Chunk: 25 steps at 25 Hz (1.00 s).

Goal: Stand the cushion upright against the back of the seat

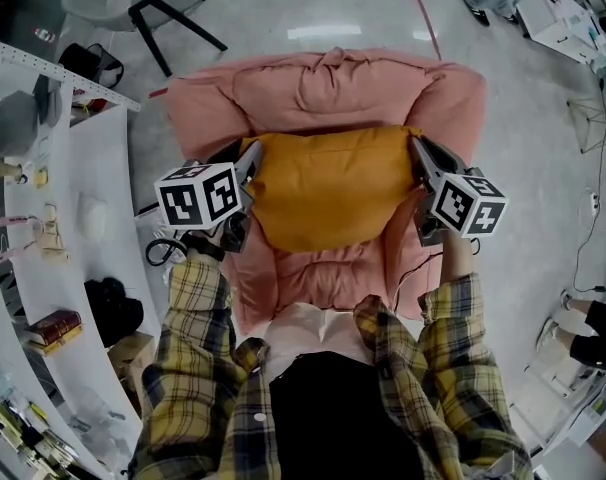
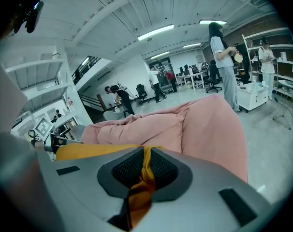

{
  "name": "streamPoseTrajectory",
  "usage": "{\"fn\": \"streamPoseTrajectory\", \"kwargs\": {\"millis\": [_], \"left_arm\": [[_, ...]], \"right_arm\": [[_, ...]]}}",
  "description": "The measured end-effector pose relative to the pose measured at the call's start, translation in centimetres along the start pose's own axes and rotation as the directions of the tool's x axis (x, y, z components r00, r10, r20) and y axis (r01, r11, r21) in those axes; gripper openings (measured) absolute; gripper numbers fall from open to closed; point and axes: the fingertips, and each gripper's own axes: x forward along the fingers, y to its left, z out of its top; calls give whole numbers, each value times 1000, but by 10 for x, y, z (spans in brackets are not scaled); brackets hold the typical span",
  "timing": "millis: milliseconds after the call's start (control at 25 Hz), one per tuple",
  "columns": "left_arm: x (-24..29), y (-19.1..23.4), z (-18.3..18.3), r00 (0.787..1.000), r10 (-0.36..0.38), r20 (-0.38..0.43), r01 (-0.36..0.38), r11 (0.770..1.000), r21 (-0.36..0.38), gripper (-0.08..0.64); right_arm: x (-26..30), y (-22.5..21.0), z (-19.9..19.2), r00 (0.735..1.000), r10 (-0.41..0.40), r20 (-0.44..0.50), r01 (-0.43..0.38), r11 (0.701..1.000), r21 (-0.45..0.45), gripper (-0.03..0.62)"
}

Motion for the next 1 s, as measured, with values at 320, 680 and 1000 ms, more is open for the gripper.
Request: {"fn": "streamPoseTrajectory", "kwargs": {"millis": [320, 680, 1000], "left_arm": [[26, 21, 9, 999, 18, -28, -19, 1000, -16, 123], [26, 29, 21, 999, -23, 27, 24, 999, -41, 168], [4, 13, 42, 996, -9, 85, -2, 992, 125, 179]], "right_arm": [[34, -10, 7, 1000, -15, -12, 15, 1000, 16, 41], [28, -13, 11, 997, -67, 25, 66, 997, 48, 51], [-4, -20, 17, 985, -158, 62, 153, 985, 81, 89]]}}
